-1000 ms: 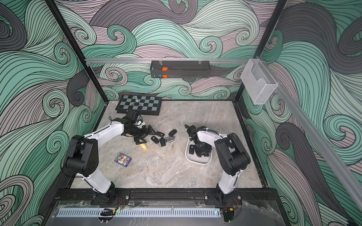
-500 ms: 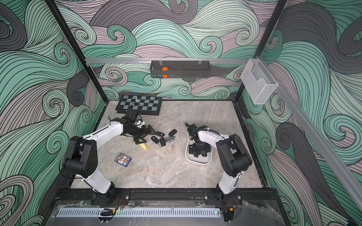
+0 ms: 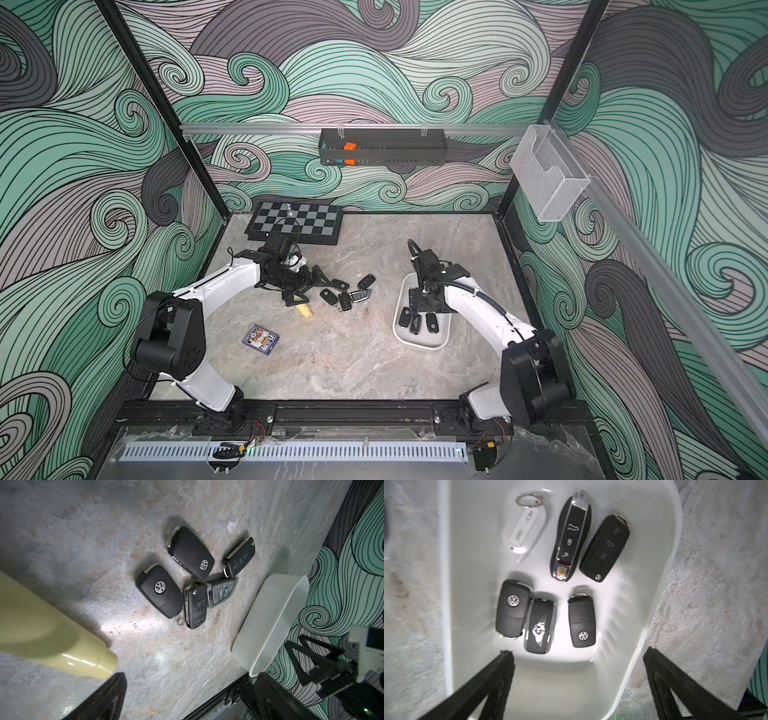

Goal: Place the car key into the storage box
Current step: Place the car key in the storage box, then pick up the car key from the center of the board.

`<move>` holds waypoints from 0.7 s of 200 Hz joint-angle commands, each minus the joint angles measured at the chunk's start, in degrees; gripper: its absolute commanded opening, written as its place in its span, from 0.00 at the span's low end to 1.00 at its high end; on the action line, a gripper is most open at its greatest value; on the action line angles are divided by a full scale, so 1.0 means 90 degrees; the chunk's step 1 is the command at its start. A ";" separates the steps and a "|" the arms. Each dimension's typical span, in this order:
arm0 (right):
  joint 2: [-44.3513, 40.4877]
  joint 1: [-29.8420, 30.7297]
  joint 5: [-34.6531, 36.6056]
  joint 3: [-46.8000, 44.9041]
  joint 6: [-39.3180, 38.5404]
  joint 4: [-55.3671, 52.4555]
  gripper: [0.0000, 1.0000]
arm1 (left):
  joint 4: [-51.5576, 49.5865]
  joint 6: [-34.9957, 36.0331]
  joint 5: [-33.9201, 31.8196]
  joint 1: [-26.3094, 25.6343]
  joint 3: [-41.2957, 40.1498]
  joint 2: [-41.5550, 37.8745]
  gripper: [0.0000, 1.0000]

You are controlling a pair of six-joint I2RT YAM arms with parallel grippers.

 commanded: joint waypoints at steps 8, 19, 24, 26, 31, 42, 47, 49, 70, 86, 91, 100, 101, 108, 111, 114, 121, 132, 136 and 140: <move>-0.0402 -0.0031 -0.0570 0.0279 0.0407 -0.0036 0.99 | -0.0379 0.0252 -0.0293 -0.0030 0.0296 -0.0016 0.97; -0.0458 -0.0050 -0.0792 0.0371 0.0410 -0.0022 0.99 | -0.0422 0.0233 -0.0369 -0.0048 0.0372 0.0044 0.96; -0.0478 -0.0060 -0.0885 0.0412 0.0376 -0.0015 0.99 | -0.0471 0.0216 -0.0416 -0.0063 0.0416 0.0085 0.96; -0.0479 -0.0056 -0.0924 0.0430 0.0365 -0.0012 0.99 | -0.0493 0.0209 -0.0441 -0.0064 0.0439 0.0101 0.96; -0.0497 -0.0055 -0.0995 0.0462 0.0329 -0.0007 0.99 | -0.0535 0.0195 -0.0516 -0.0084 0.0493 0.0120 0.96; -0.0560 -0.0061 -0.1186 0.0471 0.0212 0.0129 0.99 | -0.0596 0.0130 -0.0743 -0.0156 0.0617 0.0177 0.95; -0.0588 -0.0065 -0.1295 0.0446 0.0147 0.0208 0.99 | -0.0625 0.0060 -0.0875 -0.0196 0.0660 0.0198 0.95; -0.0594 -0.0070 -0.1346 0.0433 0.0128 0.0246 0.99 | -0.0634 0.0026 -0.0912 -0.0212 0.0695 0.0209 0.95; -0.0615 -0.0088 -0.1951 0.0343 -0.0092 0.0488 0.99 | -0.0732 -0.0532 -0.1367 -0.0379 0.0924 0.0332 0.94; -0.0597 -0.0089 -0.2297 0.0301 -0.0159 0.0545 0.99 | -0.0722 -0.0995 -0.1600 -0.0563 0.1068 0.0409 0.93; -0.0606 -0.0090 -0.2386 0.0264 -0.0172 0.0576 0.99 | -0.0689 -0.1095 -0.1706 -0.0645 0.1121 0.0440 0.93; -0.0658 -0.0090 -0.2473 0.0165 -0.0188 0.0669 0.99 | -0.0672 -0.1235 -0.1899 -0.0769 0.1246 0.0541 0.92; -0.0656 -0.0086 -0.2473 0.0151 -0.0188 0.0680 0.99 | -0.0682 -0.1248 -0.1920 -0.0781 0.1268 0.0548 0.92; -0.0703 -0.0090 -0.2529 0.0074 -0.0202 0.0736 0.99 | -0.0718 -0.1355 -0.2076 -0.0885 0.1397 0.0659 0.92; -0.0725 -0.0095 -0.2557 0.0039 -0.0219 0.0759 0.99 | -0.0739 -0.1408 -0.2149 -0.0927 0.1456 0.0716 0.92; -0.0735 -0.0100 -0.2582 0.0012 -0.0225 0.0768 0.99 | -0.0754 -0.1457 -0.2213 -0.0968 0.1514 0.0762 0.91; -0.0776 -0.0095 -0.2671 -0.0050 -0.0263 0.0789 0.99 | -0.0795 -0.1582 -0.2345 -0.1060 0.1642 0.0902 0.90; -0.0828 -0.0098 -0.2873 -0.0176 -0.0306 0.0839 0.99 | -0.0800 -0.1803 -0.2485 -0.1186 0.1836 0.1111 0.90; -0.0848 -0.0093 -0.2938 -0.0221 -0.0305 0.0861 0.99 | -0.0809 -0.1874 -0.2522 -0.1230 0.1907 0.1190 0.89; -0.0873 -0.0095 -0.2989 -0.0266 -0.0279 0.0889 0.99 | -0.0822 -0.1940 -0.2576 -0.1272 0.1983 0.1260 0.89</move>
